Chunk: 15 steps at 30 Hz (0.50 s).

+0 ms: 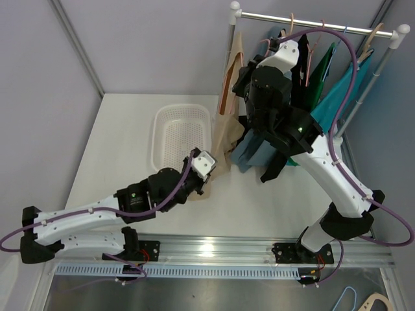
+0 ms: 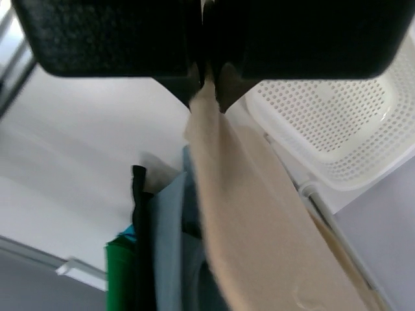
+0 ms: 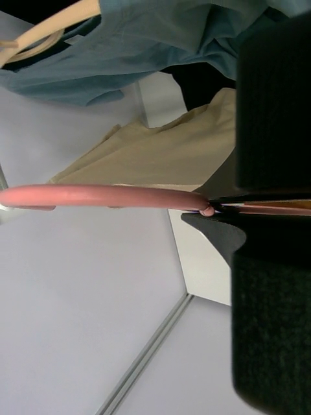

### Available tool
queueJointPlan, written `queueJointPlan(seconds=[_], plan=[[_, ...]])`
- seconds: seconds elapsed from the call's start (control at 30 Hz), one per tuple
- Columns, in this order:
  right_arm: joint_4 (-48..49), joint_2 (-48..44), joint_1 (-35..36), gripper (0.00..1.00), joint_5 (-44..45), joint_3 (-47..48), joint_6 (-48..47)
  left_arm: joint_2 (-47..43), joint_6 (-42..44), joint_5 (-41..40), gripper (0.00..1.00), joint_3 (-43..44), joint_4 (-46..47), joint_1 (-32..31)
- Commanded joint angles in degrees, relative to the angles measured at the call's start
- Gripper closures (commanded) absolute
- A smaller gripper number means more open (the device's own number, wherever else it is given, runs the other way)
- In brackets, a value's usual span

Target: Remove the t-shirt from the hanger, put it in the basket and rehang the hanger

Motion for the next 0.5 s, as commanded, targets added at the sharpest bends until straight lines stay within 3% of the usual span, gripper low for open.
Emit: queueJointPlan(seconds=[0.0,0.27,0.33,0.47], plan=[[7.0,0.2,-3.3,1.0,0.2,1.9,-1.8,-4.9,-1.9,1.3,0.99,2.7,-0.9,-4.2],[10.3,2.4,-10.4,1.0,-4.1,0.5,-2.9,-7.8,-9.9,-3.0,0.99,0.5,-5.1,-21.7],[10.1,2.4,-11.0,1.0,-4.8,0.6,-2.7,-7.3,-12.7,-1.6,0.99,-2.7,-2.3,-25.9],[8.2,1.4,-11.0,1.0,-6.9,0.5,-2.4,-7.3,-16.6,3.3,0.99,-11.0,5.5,-28.0]])
